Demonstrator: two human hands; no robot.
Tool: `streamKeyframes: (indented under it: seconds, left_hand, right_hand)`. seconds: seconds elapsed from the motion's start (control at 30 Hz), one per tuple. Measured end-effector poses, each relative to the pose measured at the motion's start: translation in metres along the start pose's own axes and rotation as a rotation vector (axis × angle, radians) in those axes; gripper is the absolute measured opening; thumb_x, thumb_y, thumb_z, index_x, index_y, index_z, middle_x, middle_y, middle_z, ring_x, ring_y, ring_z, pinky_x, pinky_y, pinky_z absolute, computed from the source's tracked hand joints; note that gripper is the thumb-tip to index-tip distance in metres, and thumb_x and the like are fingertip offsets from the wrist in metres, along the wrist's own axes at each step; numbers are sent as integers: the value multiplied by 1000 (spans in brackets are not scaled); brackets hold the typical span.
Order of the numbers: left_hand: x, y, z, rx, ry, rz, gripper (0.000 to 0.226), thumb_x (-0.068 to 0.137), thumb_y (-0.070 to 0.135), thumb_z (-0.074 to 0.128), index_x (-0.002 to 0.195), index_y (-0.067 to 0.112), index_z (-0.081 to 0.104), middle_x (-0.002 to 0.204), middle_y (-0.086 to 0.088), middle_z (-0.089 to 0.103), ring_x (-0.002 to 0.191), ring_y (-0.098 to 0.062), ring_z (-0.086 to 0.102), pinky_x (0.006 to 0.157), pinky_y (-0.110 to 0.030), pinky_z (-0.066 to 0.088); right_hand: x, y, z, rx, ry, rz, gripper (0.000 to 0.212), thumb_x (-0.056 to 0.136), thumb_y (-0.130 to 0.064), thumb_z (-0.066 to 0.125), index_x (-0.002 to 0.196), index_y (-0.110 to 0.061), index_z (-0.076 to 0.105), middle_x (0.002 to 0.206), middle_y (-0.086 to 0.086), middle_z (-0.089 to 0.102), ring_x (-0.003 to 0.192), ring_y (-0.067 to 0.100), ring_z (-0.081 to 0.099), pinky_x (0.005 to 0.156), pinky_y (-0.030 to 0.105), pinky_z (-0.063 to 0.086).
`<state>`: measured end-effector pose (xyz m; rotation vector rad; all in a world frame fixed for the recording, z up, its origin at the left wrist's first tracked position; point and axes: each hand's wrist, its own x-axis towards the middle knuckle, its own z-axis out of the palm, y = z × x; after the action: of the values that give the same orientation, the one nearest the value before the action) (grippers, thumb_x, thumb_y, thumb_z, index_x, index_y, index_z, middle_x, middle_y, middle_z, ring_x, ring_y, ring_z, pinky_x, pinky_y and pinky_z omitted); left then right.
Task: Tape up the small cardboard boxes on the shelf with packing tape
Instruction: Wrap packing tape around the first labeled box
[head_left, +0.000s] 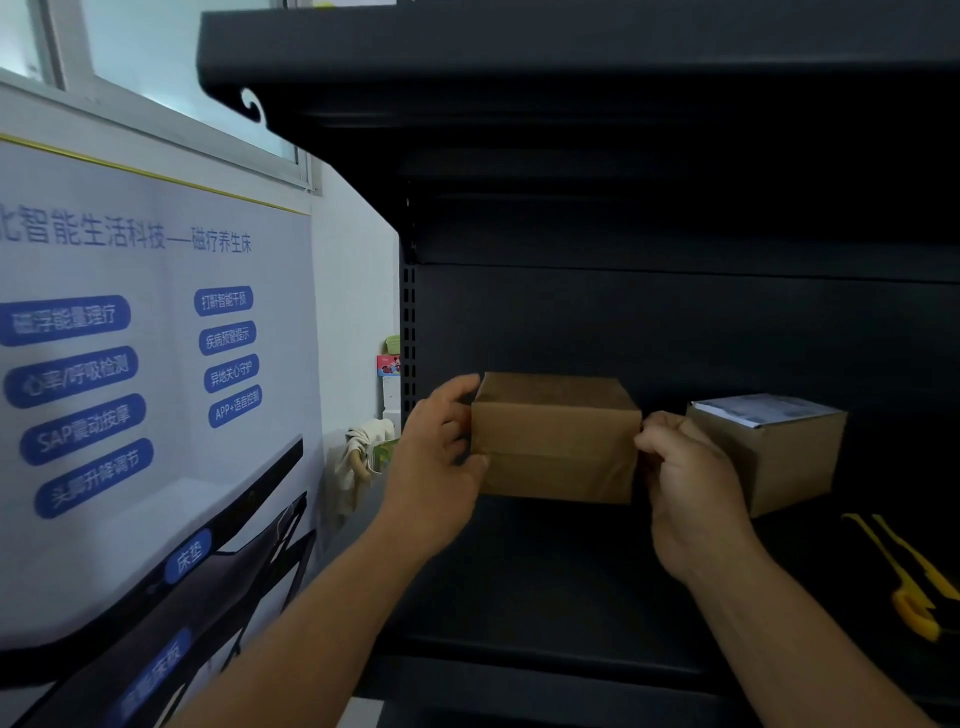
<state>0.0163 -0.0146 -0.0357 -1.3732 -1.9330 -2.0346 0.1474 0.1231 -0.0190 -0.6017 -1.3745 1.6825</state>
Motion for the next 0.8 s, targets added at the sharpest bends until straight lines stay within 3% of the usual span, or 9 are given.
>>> streamKeyframes:
  seconds: [0.07,0.17,0.27,0.4,0.5,0.6,0.67,0.73,0.8]
  left_hand:
    - [0,-2,-1,61,4,3,66,80,-18,57,108,41,52,119,3,46,99,2,57,81,-12,50]
    - [0,-4,1,129,-3,-36,48,79,-7,67,96,36,55,120,2,43,102,-11,57,79,-20,54]
    - [-2,-3,4,205,-9,-113,38,76,9,76,92,30,49,115,5,38,99,-8,47,72,-13,45]
    - [-2,-6,7,162,-70,-167,60,72,14,80,113,33,40,120,-3,41,104,-14,50,68,-13,49]
    - [-5,-3,14,185,-114,-129,76,76,18,78,126,47,29,121,1,35,96,-3,46,67,-3,41]
    - [-6,-1,15,178,-117,-144,74,79,23,74,138,41,31,123,4,36,98,-4,48,86,-17,44]
    - [-6,-3,14,154,-137,-170,71,77,26,75,136,39,38,123,4,41,107,-12,53,99,-35,47]
    - [-6,-5,14,123,-133,-177,64,68,36,75,125,42,47,123,4,48,112,-16,56,99,-44,47]
    - [-6,-10,15,101,-117,-206,61,58,46,73,115,46,51,123,4,56,115,-16,56,99,-45,47]
  right_hand:
    - [-3,-2,1,-20,-7,-20,29,82,-1,50,62,-23,52,78,-2,54,87,21,51,81,38,41]
    - [-10,-5,3,-94,-43,-78,31,81,0,52,86,-29,63,102,-1,59,99,21,56,88,42,48]
    - [-20,-12,8,-174,-144,-209,45,84,4,52,105,-34,65,111,-5,58,98,12,58,76,29,50]
    - [-27,-23,12,-256,-295,-386,49,85,5,52,104,-37,66,117,-9,59,98,5,60,62,15,51]
    - [-30,-24,17,-355,-321,-536,61,83,8,53,117,-43,52,127,-16,51,110,-10,50,82,15,50]
    - [-33,-24,18,-387,-275,-623,71,82,8,54,125,-46,38,139,-21,36,119,-25,31,103,17,38]
    - [-36,-22,19,-414,-248,-659,75,82,8,57,130,-44,33,147,-19,25,114,-34,24,99,6,35]
    - [-38,-19,20,-472,-249,-671,80,83,9,58,138,-39,26,152,-16,14,110,-39,18,91,-6,30]
    - [-39,-17,20,-496,-281,-622,87,83,6,60,145,-38,18,155,-17,8,118,-33,21,95,-1,31]
